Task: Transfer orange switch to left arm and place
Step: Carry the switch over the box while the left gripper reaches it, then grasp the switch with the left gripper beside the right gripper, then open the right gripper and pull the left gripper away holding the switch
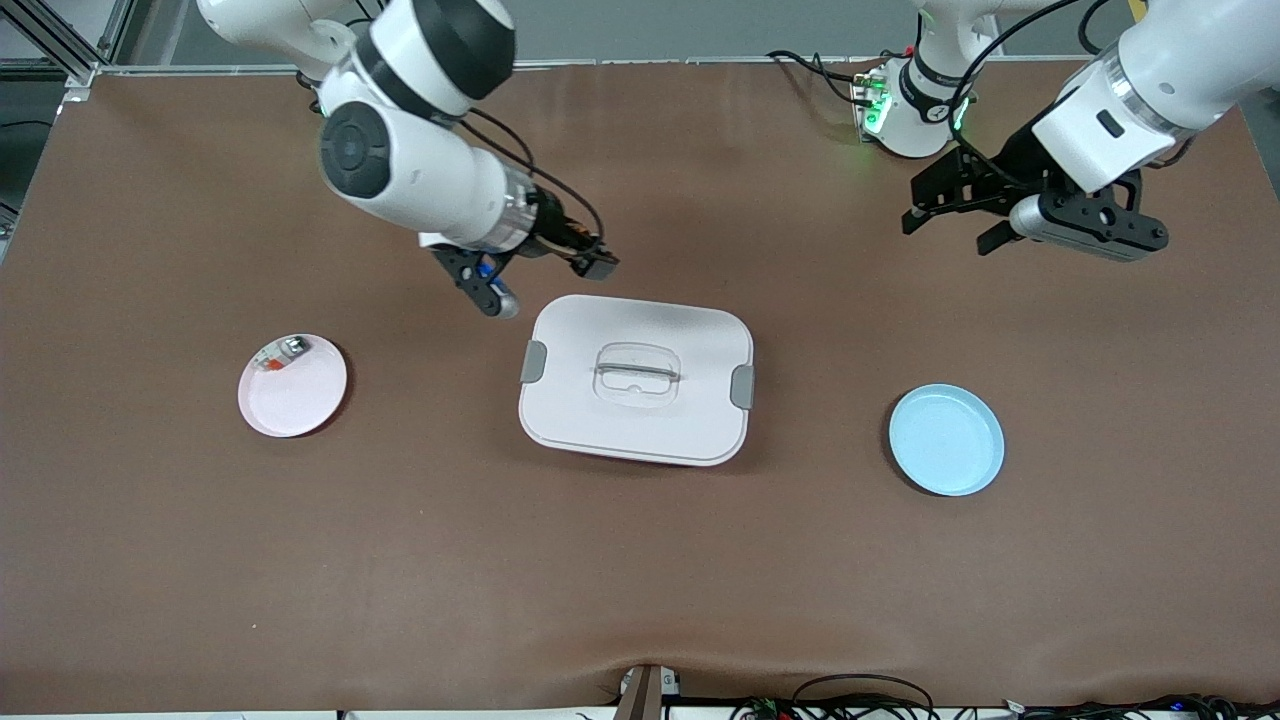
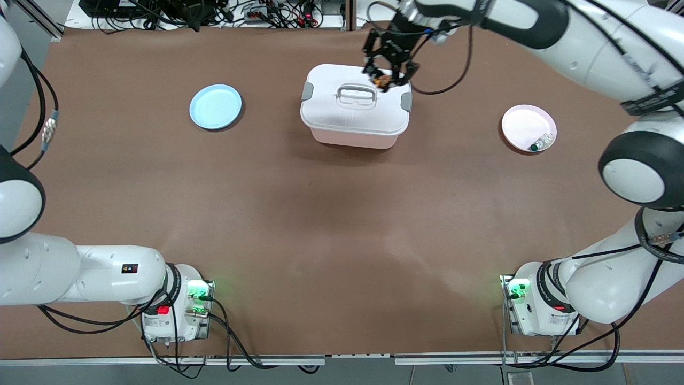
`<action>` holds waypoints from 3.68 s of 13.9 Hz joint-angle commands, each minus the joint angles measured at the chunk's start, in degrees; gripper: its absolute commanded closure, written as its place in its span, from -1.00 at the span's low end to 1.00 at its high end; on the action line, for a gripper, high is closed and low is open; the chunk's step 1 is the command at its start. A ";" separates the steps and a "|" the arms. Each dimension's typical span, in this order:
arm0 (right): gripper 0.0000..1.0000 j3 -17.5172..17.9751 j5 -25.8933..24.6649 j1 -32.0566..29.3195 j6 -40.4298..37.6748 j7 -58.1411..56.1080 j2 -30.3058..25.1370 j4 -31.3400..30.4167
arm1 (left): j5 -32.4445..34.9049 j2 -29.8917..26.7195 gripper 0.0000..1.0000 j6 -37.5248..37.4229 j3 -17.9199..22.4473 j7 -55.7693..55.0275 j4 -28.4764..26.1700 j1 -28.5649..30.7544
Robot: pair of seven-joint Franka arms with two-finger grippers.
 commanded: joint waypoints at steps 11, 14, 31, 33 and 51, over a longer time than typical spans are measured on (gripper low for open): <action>0.67 -0.79 2.12 11.30 17.21 23.70 14.55 16.44 | -23.27 -3.70 -0.98 15.16 -4.88 4.83 -18.17 0.33; 0.67 -0.79 2.12 12.36 19.48 26.00 16.58 19.00 | -29.15 -3.61 -0.78 15.34 -5.50 14.13 -22.21 0.68; 0.68 -0.79 2.12 12.63 19.85 26.27 16.50 19.00 | -43.92 1.93 -0.13 24.91 -9.80 22.33 -24.59 0.24; 0.68 -0.79 2.12 12.63 19.85 26.27 16.50 19.00 | -44.72 2.46 0.04 25.09 -10.33 23.30 -24.51 0.33; -0.50 -0.79 2.12 12.54 19.93 26.18 16.23 19.18 | -39.81 4.48 1.00 24.92 -10.42 27.08 -22.66 2.35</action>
